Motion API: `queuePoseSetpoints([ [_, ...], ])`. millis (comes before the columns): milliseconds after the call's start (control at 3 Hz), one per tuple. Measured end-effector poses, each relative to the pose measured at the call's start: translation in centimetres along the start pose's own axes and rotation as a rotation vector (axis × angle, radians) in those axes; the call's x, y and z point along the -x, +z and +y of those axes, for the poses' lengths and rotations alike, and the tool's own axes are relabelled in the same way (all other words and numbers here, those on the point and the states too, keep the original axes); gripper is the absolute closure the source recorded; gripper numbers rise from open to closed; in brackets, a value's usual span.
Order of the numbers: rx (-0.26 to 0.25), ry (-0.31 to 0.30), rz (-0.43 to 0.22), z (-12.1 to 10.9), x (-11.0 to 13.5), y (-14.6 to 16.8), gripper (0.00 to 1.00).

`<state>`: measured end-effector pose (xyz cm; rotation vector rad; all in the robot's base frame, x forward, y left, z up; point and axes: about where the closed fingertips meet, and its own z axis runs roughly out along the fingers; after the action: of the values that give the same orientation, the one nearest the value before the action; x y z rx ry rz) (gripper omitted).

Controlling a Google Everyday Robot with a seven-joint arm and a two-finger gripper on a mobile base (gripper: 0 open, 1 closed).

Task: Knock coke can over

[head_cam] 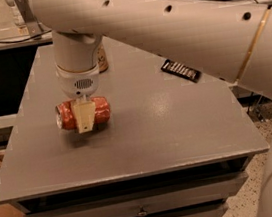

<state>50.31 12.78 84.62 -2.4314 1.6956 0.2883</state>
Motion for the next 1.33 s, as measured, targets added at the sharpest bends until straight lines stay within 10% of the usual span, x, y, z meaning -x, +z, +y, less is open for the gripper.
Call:
queuePoseSetpoints([
  [667, -0.003, -0.002, 0.040, 0.2, -0.2, -0.2, 0.00],
  [1333, -0.054, 0.012, 0.006, 0.8, -0.8, -2.3, 0.00],
])
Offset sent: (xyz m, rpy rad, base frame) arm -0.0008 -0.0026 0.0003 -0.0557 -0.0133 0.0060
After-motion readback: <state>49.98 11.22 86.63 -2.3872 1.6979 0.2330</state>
